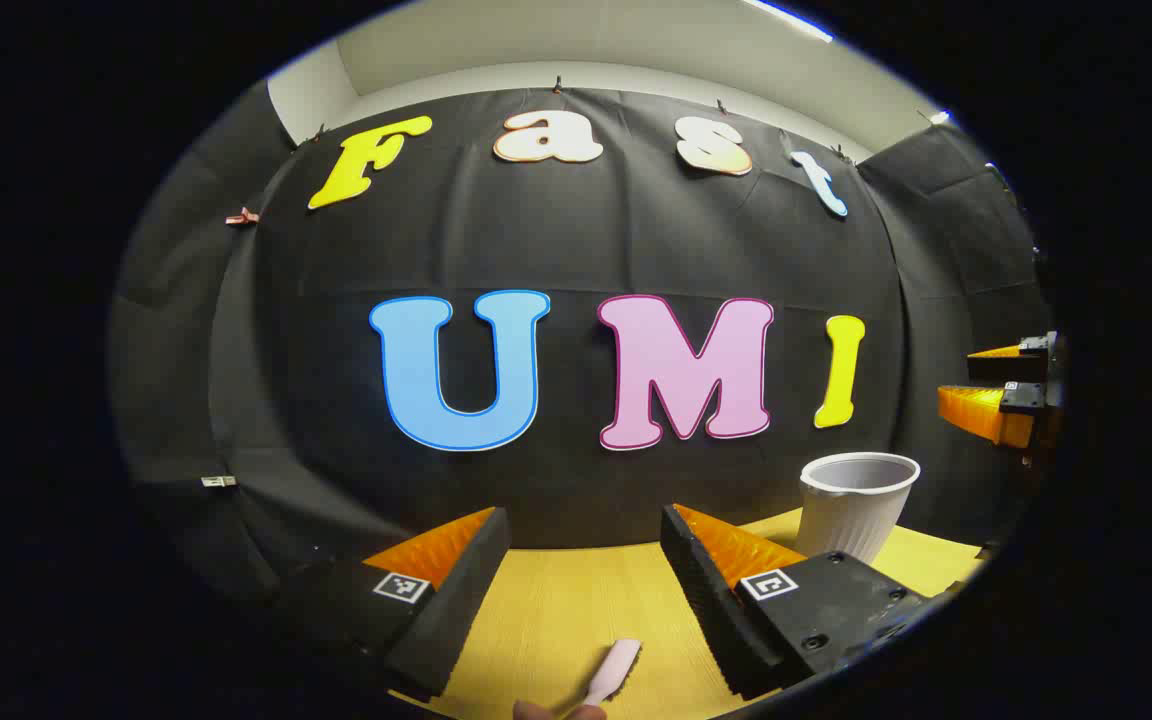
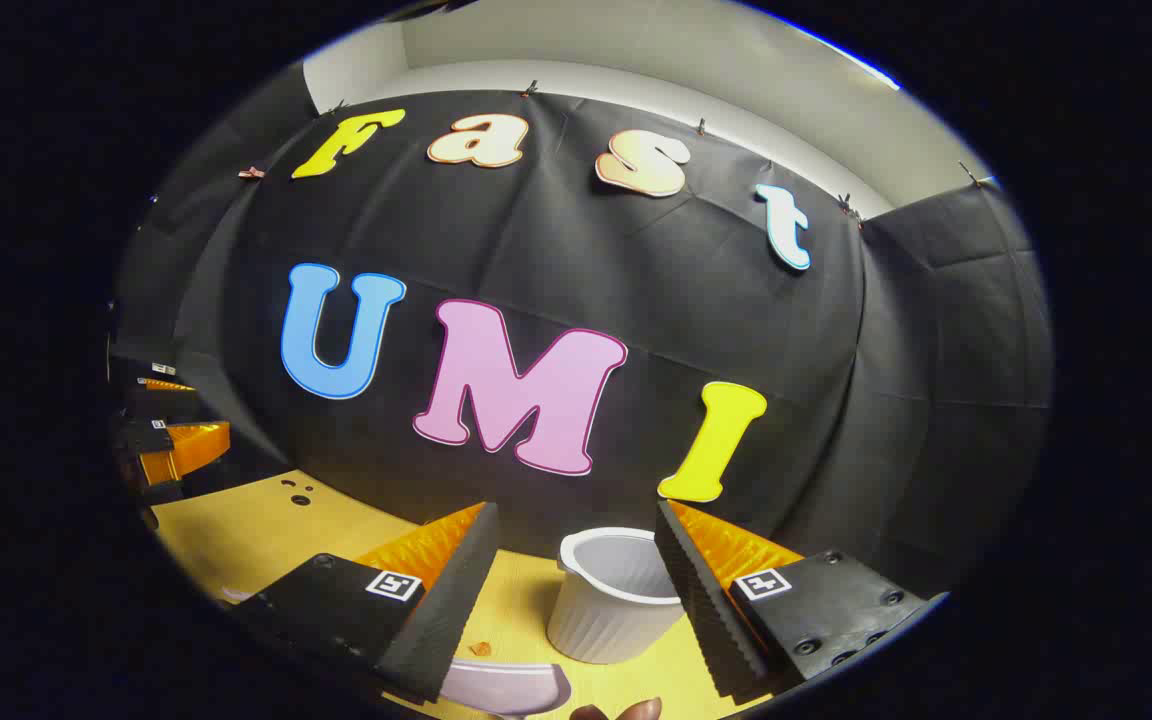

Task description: Pick up the small broom and dustpan from the desktop, sweep the trash into the dustpan with the broom, and then empty the trash into the garbage bin.

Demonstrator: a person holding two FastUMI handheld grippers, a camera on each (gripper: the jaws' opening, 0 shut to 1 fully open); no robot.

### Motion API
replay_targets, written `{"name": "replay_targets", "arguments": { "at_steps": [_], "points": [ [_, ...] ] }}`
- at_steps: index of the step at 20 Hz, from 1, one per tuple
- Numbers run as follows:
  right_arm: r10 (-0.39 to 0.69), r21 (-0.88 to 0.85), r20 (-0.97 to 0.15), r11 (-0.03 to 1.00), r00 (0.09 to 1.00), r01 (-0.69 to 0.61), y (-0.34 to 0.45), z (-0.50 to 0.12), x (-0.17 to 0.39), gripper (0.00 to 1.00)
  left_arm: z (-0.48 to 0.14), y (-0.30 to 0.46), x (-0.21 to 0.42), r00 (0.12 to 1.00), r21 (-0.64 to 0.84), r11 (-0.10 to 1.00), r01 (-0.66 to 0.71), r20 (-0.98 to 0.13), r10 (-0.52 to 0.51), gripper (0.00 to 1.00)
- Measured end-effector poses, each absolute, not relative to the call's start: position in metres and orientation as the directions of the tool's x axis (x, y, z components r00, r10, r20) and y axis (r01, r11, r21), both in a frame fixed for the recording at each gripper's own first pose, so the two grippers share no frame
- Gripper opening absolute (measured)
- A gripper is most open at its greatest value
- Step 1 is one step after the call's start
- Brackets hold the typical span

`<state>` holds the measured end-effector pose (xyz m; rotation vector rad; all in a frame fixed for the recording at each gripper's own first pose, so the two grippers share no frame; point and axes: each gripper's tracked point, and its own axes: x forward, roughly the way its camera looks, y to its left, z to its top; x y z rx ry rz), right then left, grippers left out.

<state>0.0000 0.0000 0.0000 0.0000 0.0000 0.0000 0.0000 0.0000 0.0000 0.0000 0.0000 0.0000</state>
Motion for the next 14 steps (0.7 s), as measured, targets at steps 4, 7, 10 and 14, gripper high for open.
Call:
{"name": "replay_targets", "arguments": {
  "at_steps": [4, 7, 10, 14],
  "points": [
    [0.01, -0.005, 0.002, 1.0, 1.0, -0.01, 0.005, 0.004, -0.004, 0.97, 0.003, 0.001, -0.004, 1.0, -0.007, 1.0, 0.002, 0.003, -0.002, 0.97],
    [0.015, -0.01, 0.0, 1.0, 1.0, -0.015, 0.008, 0.004, -0.006, 0.97, 0.003, 0.003, -0.005, 1.0, -0.008, 1.0, -0.001, 0.001, 0.001, 0.97],
    [0.02, -0.017, 0.0, 1.0, 1.0, -0.02, 0.009, 0.004, -0.007, 0.97, 0.0, 0.006, -0.007, 1.0, -0.012, 1.0, -0.004, -0.004, 0.004, 0.97],
    [0.033, -0.015, -0.003, 0.999, 0.999, -0.033, 0.013, 0.003, -0.006, 0.97, -0.001, 0.009, -0.005, 1.0, -0.013, 1.0, -0.013, -0.015, 0.013, 0.97]
  ]
}}
